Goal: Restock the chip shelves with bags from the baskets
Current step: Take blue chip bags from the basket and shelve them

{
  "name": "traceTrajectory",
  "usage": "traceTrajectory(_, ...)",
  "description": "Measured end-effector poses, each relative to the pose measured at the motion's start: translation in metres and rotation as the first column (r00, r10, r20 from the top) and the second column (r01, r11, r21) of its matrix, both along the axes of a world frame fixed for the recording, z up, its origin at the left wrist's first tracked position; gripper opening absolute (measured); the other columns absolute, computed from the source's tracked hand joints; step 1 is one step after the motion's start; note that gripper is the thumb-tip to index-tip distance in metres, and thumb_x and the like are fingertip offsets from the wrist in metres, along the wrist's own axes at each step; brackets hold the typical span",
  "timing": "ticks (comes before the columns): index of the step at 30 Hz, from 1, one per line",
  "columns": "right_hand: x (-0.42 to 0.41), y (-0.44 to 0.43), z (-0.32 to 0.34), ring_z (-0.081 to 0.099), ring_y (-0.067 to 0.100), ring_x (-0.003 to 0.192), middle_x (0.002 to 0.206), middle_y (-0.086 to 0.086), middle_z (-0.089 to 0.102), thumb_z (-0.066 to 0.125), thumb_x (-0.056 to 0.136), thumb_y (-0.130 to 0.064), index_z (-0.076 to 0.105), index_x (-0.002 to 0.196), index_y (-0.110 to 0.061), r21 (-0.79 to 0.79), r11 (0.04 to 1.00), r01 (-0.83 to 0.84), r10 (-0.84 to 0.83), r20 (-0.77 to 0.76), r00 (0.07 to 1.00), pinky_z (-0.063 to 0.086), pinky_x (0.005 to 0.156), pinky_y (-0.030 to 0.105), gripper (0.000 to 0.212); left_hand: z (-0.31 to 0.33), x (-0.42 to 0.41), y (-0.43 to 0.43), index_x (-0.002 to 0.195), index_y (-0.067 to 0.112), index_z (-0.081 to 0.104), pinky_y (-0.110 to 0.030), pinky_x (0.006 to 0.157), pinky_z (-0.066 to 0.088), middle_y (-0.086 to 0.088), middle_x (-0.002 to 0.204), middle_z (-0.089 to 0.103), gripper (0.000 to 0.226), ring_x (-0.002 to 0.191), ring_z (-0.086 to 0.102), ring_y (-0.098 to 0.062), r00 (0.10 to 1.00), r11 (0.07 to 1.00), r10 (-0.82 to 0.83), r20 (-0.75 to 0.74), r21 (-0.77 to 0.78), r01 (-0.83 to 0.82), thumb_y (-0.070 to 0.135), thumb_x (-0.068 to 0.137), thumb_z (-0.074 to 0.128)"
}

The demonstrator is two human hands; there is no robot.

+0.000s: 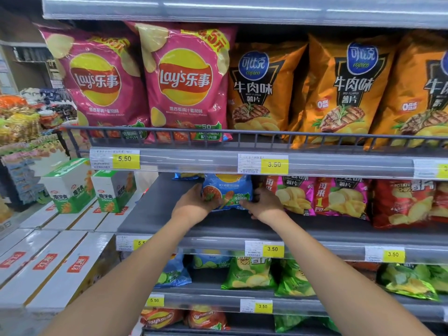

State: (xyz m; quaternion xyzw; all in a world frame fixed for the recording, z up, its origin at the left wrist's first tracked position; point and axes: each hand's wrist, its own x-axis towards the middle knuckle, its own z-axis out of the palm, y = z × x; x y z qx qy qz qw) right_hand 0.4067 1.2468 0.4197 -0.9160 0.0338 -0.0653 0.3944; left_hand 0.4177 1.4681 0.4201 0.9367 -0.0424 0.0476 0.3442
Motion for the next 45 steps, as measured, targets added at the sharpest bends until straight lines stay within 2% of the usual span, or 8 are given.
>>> traceTrajectory(5,-0.028,0.005,0.006,0.069,0.030,0.103,0.119,0.006,0.071,0.078,0.087,-0.042,0.060,0.110,-0.021,-0.037,0.999,0.007,-0.006,0.022,1.000,0.057,0.091,0.045,0.037,0.008,-0.026,0.011,0.123,0.039,0.060,-0.040,0.092,0.056,0.010,0.120,0.071,0.070,0.107,0.069,-0.021,0.999,0.998,-0.036,0.017,-0.058,0.037,0.083,0.068,0.066)
traceTrajectory(9,-0.064,0.004,0.007,0.061,0.030,0.120,0.130,0.005,0.065,0.074,0.089,-0.047,0.058,0.134,-0.014,-0.067,0.992,0.111,-0.107,0.056,0.993,0.048,0.089,0.032,0.057,0.013,-0.064,0.020,0.137,0.020,0.055,-0.035,0.084,0.049,-0.004,0.135,0.063,0.072,0.121,0.061,-0.028,0.998,1.000,0.002,0.055,0.004,-0.002,0.070,0.086,0.069)
traceTrajectory(11,-0.087,0.002,0.006,0.058,0.033,0.121,0.125,0.008,0.065,0.069,0.091,-0.050,0.057,0.133,-0.015,-0.132,0.977,0.170,-0.162,0.072,0.984,0.049,0.088,0.036,0.056,0.014,-0.084,0.023,0.135,0.012,0.054,-0.036,0.081,0.046,-0.011,0.134,0.060,0.066,0.121,0.059,-0.031,0.998,0.997,0.020,0.054,0.075,-0.024,0.061,0.092,0.067)
traceTrajectory(13,-0.114,-0.002,0.006,0.050,0.033,0.129,0.132,0.009,0.059,0.066,0.092,-0.050,0.054,0.138,-0.016,-0.199,0.953,0.230,-0.213,0.102,0.972,0.048,0.101,0.044,0.059,0.014,-0.104,0.026,0.147,0.011,0.047,-0.041,0.094,0.049,-0.013,0.142,0.054,0.072,0.130,0.053,-0.032,0.997,0.987,0.001,0.076,0.159,-0.013,0.059,0.095,0.064)
traceTrajectory(19,-0.217,-0.025,-0.017,0.042,0.026,0.137,0.146,0.002,0.049,0.062,0.094,-0.052,0.049,0.144,-0.023,-0.346,0.882,0.319,-0.285,0.148,0.947,0.041,0.107,0.044,0.059,-0.009,-0.161,0.015,0.157,0.022,0.040,-0.051,0.115,0.041,-0.004,0.158,0.047,0.076,0.149,0.036,-0.029,0.944,0.929,-0.203,0.258,0.355,0.103,0.060,0.094,0.062)
traceTrajectory(26,-0.353,-0.098,-0.047,0.036,0.024,0.144,0.155,0.002,0.041,0.059,0.093,-0.059,0.043,0.151,-0.022,-0.519,0.740,0.428,-0.421,0.139,0.896,0.036,0.117,0.044,0.071,-0.046,-0.233,-0.063,0.163,0.030,0.024,-0.054,0.128,0.015,-0.001,0.173,0.017,0.081,0.161,0.006,-0.027,0.867,0.829,-0.446,0.224,0.467,0.306,0.067,0.097,0.052)
traceTrajectory(32,-0.480,-0.187,-0.064,0.028,0.023,0.150,0.161,-0.001,0.034,0.057,0.088,-0.067,0.036,0.155,-0.028,-0.570,0.605,0.556,-0.613,0.112,0.782,0.029,0.120,0.049,0.081,-0.063,-0.305,-0.173,0.166,0.030,0.014,-0.054,0.130,0.010,-0.001,0.175,0.006,0.084,0.162,0.000,-0.027,0.727,0.683,-0.662,0.184,0.549,0.483,0.070,0.099,0.045)
traceTrajectory(45,-0.765,-0.374,-0.099,0.026,0.023,0.150,0.163,-0.002,0.031,0.064,0.079,-0.060,0.036,0.155,-0.031,-0.570,0.301,0.764,-0.918,0.044,0.394,0.020,0.122,0.051,0.086,-0.108,-0.515,-0.485,0.164,0.031,0.024,-0.056,0.128,0.013,0.000,0.173,0.017,0.085,0.161,0.008,-0.025,0.323,0.365,-0.930,0.174,0.535,0.762,0.071,0.095,0.051)
